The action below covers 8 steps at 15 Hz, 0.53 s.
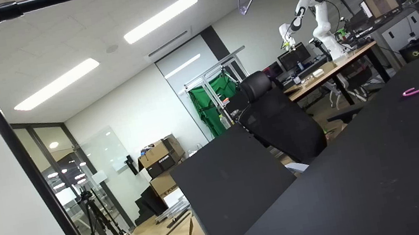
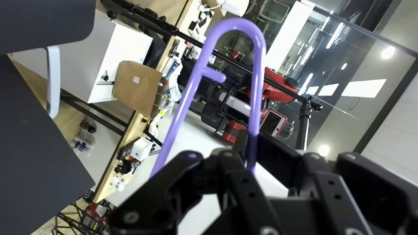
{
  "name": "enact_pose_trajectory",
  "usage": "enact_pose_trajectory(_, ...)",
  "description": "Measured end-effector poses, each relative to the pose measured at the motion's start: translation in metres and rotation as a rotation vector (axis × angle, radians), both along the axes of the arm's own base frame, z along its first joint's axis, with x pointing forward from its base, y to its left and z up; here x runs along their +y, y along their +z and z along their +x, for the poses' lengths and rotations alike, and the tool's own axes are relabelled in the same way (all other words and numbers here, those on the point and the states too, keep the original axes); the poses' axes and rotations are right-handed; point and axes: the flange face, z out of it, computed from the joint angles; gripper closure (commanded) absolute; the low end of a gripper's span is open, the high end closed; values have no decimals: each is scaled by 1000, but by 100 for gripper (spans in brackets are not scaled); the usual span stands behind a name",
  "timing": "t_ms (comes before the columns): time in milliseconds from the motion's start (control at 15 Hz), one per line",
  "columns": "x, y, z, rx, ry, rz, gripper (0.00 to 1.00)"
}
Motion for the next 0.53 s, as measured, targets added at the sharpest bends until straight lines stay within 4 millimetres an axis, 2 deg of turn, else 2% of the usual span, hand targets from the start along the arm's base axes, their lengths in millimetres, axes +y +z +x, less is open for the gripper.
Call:
enact_pose_trajectory(200, -3, -2, 9, -77, -18, 27, 96)
enact_pose_trajectory(533, -8, -2, 17, -108, -81, 45, 96)
